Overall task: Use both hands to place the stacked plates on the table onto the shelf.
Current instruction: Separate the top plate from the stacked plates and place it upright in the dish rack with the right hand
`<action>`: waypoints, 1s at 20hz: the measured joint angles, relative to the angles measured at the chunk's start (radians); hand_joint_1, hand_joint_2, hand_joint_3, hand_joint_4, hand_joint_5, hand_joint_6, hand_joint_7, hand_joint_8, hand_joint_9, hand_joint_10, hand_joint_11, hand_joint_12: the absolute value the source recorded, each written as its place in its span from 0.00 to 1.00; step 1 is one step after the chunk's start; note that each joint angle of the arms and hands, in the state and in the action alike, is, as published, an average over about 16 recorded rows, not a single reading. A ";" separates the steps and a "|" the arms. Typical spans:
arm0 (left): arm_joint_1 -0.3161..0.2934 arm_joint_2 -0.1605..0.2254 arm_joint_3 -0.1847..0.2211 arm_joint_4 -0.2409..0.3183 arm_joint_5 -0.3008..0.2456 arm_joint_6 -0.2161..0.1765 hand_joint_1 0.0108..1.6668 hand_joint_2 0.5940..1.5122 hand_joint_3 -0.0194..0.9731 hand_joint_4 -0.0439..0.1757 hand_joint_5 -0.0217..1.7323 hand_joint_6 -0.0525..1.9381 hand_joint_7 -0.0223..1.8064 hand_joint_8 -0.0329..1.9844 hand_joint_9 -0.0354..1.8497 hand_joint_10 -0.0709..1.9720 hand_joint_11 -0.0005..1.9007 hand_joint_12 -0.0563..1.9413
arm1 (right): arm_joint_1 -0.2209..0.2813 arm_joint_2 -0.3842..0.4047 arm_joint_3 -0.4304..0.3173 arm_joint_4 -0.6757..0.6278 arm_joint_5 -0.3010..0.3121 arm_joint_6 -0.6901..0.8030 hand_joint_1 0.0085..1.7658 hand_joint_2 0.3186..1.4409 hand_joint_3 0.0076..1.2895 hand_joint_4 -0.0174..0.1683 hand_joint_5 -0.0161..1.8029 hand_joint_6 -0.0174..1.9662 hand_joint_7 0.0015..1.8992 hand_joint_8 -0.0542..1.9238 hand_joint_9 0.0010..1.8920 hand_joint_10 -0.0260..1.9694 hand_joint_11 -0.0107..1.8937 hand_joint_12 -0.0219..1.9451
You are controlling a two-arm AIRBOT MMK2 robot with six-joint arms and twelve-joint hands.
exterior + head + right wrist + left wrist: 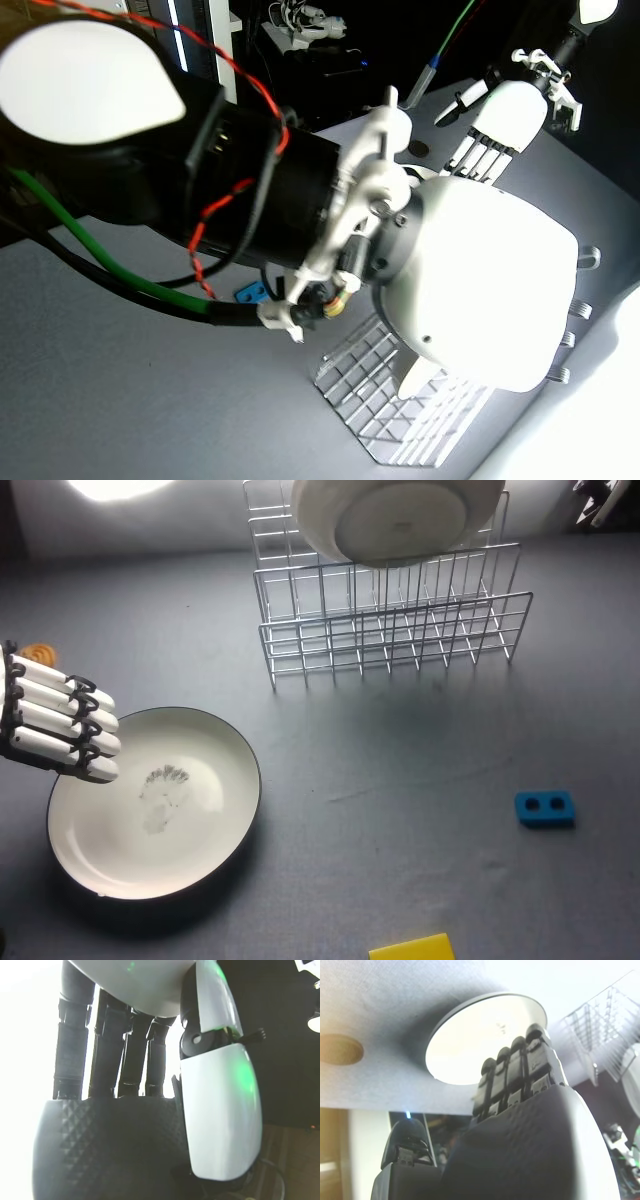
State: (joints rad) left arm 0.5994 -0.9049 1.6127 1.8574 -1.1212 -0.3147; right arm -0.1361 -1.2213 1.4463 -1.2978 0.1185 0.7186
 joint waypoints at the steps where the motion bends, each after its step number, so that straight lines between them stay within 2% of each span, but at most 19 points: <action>1: 0.002 0.000 0.001 0.000 0.001 0.000 0.00 0.65 0.03 0.20 0.04 0.03 0.03 0.02 0.03 0.04 0.01 0.03 | -0.006 -0.008 0.010 0.005 0.000 0.000 0.70 0.61 0.01 0.03 0.48 0.48 0.59 0.45 0.76 0.01 0.55 0.51; 14: 0.024 -0.003 0.006 -0.002 0.011 0.001 0.00 0.65 0.03 0.20 0.04 0.03 0.03 0.02 0.03 0.04 0.01 0.03 | -0.097 -0.057 0.071 0.111 -0.041 -0.020 0.70 0.62 0.01 0.04 0.45 0.52 0.57 0.49 0.74 0.01 0.52 0.55; 16: 0.027 -0.004 0.006 -0.003 0.013 0.001 0.00 0.65 0.03 0.21 0.04 0.03 0.03 0.02 0.03 0.04 0.01 0.03 | -0.102 -0.060 0.073 0.123 -0.049 -0.023 0.69 0.63 0.01 0.04 0.44 0.50 0.56 0.46 0.73 0.01 0.50 0.56; 20: 0.032 -0.006 0.009 -0.004 0.020 0.003 0.00 0.65 0.03 0.21 0.05 0.03 0.03 0.02 0.03 0.04 0.01 0.03 | -0.099 -0.064 0.078 0.136 -0.055 -0.025 0.66 0.65 0.01 0.05 0.41 0.41 0.53 0.38 0.68 0.01 0.44 0.60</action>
State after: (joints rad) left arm 0.6310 -0.9105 1.6216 1.8537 -1.1013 -0.3117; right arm -0.2351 -1.2850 1.5240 -1.1614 0.0631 0.6937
